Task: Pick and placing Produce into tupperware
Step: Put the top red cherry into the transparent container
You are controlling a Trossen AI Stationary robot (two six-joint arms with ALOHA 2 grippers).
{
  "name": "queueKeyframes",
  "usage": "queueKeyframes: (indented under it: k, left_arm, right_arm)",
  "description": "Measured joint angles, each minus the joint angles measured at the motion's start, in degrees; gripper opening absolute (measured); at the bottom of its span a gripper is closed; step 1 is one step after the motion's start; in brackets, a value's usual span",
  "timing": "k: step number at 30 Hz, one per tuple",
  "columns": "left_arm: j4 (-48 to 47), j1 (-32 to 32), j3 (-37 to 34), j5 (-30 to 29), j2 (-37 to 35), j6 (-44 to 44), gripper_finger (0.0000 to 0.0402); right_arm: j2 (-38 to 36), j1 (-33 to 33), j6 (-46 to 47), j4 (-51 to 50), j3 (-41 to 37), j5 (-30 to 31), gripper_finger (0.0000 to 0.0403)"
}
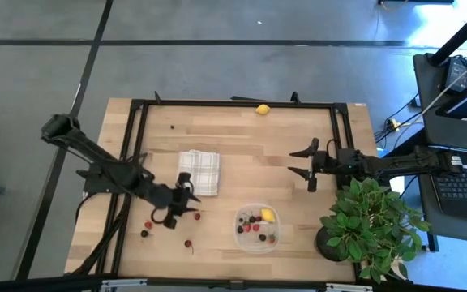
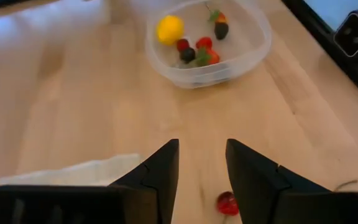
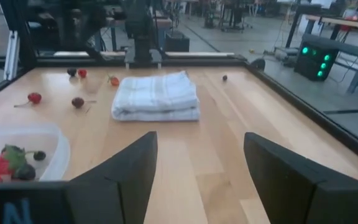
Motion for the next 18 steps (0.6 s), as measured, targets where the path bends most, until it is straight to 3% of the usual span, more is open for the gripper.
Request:
queueKeyframes:
  k: [10, 18]
  left_arm:
    - [-0.04, -1.13, 2.41, -4.42, 11.71, -14.30, 0.0126]
    - [0.57, -1.12, 2.41, -4.83, 12.80, -19.99, 0.0126]
  right_arm:
    - [-0.01, 0.00, 1.86, -1.86, 0.00, -0.11, 0.0241]
    - [-0.02, 0.00, 12.67, -9.77, 0.00, -0.28, 0.0241]
